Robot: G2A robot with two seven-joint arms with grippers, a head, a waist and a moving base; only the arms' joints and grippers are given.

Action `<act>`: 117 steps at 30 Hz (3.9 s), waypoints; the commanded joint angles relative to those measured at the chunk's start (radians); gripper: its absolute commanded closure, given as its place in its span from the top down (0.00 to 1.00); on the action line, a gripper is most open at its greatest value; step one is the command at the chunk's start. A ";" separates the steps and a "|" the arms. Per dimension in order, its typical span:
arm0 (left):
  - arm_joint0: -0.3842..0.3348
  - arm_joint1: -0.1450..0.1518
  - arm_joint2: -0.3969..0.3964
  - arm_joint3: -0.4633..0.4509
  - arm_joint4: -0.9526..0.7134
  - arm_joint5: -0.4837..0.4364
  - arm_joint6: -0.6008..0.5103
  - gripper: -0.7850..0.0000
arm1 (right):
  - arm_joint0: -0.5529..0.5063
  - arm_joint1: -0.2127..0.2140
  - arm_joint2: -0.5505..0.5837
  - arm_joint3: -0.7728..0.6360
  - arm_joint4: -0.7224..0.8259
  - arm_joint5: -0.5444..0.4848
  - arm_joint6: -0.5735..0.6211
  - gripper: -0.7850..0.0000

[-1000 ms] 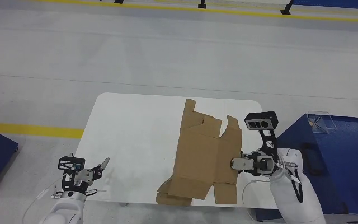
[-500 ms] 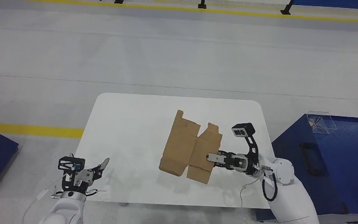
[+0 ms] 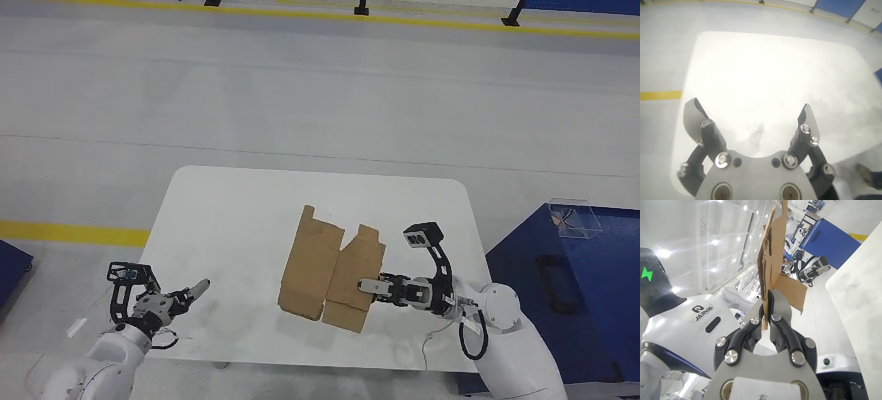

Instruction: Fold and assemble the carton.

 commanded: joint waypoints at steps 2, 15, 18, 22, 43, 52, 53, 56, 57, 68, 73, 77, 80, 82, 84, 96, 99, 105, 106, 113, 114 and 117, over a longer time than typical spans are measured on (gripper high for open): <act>-0.076 0.012 -0.050 0.041 -0.510 0.018 -0.387 1.00 | -0.001 -0.001 -0.021 0.010 -0.004 0.005 0.010 0.00; -0.242 0.035 0.011 0.220 -1.128 0.007 -0.939 1.00 | 0.018 -0.011 -0.149 0.056 -0.082 0.012 0.029 0.00; -0.227 0.036 0.050 0.188 -1.092 -0.006 -0.929 1.00 | 0.033 -0.014 -0.184 0.066 -0.087 0.024 0.054 0.00; -0.222 0.036 0.100 0.169 -1.065 0.000 -0.901 1.00 | 0.054 -0.018 -0.228 0.059 -0.111 0.018 0.096 0.00; -0.201 0.053 0.184 0.112 -1.089 -0.004 -0.941 0.00 | 0.065 -0.009 -0.266 0.041 -0.168 -0.033 0.045 1.00; -0.201 0.053 0.184 0.112 -1.089 -0.004 -0.941 0.00 | 0.065 -0.009 -0.266 0.041 -0.168 -0.033 0.045 1.00; -0.201 0.053 0.184 0.112 -1.089 -0.004 -0.941 0.00 | 0.065 -0.009 -0.266 0.041 -0.168 -0.033 0.045 1.00; -0.196 0.049 0.182 0.108 -1.121 -0.007 -0.843 0.00 | 0.060 -0.008 -0.253 0.009 -0.167 -0.047 0.008 1.00; -0.188 0.045 0.192 0.105 -1.169 -0.015 -0.815 0.00 | 0.055 -0.006 -0.237 -0.002 -0.161 -0.070 -0.008 1.00; -0.201 -0.020 0.416 0.208 -1.503 -0.401 -0.524 0.00 | -0.057 0.020 -0.059 -0.117 -0.306 -0.356 -0.278 1.00; -0.229 -0.043 0.505 0.252 -1.591 -0.506 -0.529 0.00 | -0.103 0.018 -0.055 -0.132 -0.479 -0.455 -0.385 1.00; -0.257 -0.054 0.546 0.290 -1.568 -0.530 -0.512 0.00 | -0.119 0.013 -0.083 -0.134 -0.540 -0.462 -0.447 0.47; -0.265 -0.059 0.560 0.300 -1.565 -0.538 -0.504 0.00 | -0.116 0.012 -0.101 -0.131 -0.545 -0.462 -0.469 0.02; -0.266 -0.061 0.565 0.301 -1.569 -0.544 -0.498 0.00 | -0.115 0.012 -0.113 -0.131 -0.559 -0.463 -0.473 0.00; -0.265 -0.063 0.568 0.305 -1.578 -0.547 -0.495 0.00 | -0.112 0.012 -0.125 -0.132 -0.567 -0.460 -0.480 0.00; -0.250 -0.067 0.562 0.326 -1.625 -0.535 -0.507 1.00 | -0.091 0.016 -0.188 -0.119 -0.532 -0.406 -0.473 0.00; -0.248 -0.067 0.546 0.335 -1.649 -0.532 -0.510 1.00 | -0.088 0.021 -0.179 -0.103 -0.483 -0.385 -0.472 0.00; -0.225 -0.057 0.459 0.352 -1.715 -0.518 -0.524 1.00 | -0.081 0.034 -0.150 -0.031 -0.376 -0.288 -0.424 0.00; -0.219 -0.056 0.443 0.352 -1.730 -0.517 -0.525 1.00 | -0.079 0.036 -0.147 -0.014 -0.361 -0.274 -0.412 0.00; -0.219 -0.053 0.360 0.373 -1.760 -0.523 -0.519 1.00 | -0.058 0.044 -0.137 0.067 -0.263 -0.235 -0.335 0.00; -0.224 -0.054 0.356 0.375 -1.764 -0.520 -0.522 1.00 | -0.057 0.045 -0.136 0.071 -0.262 -0.236 -0.330 0.00; -0.238 -0.056 0.349 0.380 -1.764 -0.511 -0.531 1.00 | -0.051 0.045 -0.148 0.074 -0.236 -0.217 -0.301 0.00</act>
